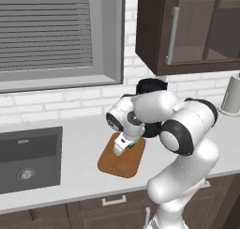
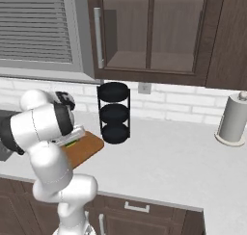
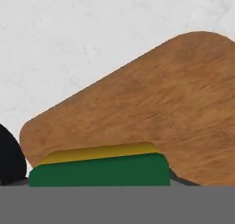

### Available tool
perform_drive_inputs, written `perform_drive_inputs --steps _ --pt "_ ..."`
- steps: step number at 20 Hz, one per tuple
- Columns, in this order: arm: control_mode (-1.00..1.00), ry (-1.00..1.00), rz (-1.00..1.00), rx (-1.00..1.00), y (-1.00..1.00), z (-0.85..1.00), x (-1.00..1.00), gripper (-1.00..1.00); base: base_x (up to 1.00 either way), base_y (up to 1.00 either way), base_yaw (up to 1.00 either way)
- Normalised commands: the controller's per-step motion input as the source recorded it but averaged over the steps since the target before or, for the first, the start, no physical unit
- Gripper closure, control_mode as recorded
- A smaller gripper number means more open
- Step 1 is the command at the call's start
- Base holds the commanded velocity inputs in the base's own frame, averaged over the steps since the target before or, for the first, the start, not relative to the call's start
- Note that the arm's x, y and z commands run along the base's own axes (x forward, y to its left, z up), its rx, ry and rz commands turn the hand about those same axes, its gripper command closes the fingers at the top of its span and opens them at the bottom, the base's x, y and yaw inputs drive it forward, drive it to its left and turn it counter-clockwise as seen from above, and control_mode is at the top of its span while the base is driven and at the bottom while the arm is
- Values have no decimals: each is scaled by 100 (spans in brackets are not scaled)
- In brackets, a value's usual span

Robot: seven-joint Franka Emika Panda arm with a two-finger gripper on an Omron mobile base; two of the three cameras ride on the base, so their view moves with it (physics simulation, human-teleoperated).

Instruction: Pick up the sponge from the counter and clean the cutting board by briefly scrubbing or pressing down on the cutting board. Once finished, release the sponge.

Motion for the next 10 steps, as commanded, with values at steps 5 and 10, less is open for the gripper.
perform_drive_inputs --steps 5,10 --pt "-100 86 10 -35 51 20 15 100 0 0 0" --pt "-100 100 12 -50 20 0 80 100 0 0 0"
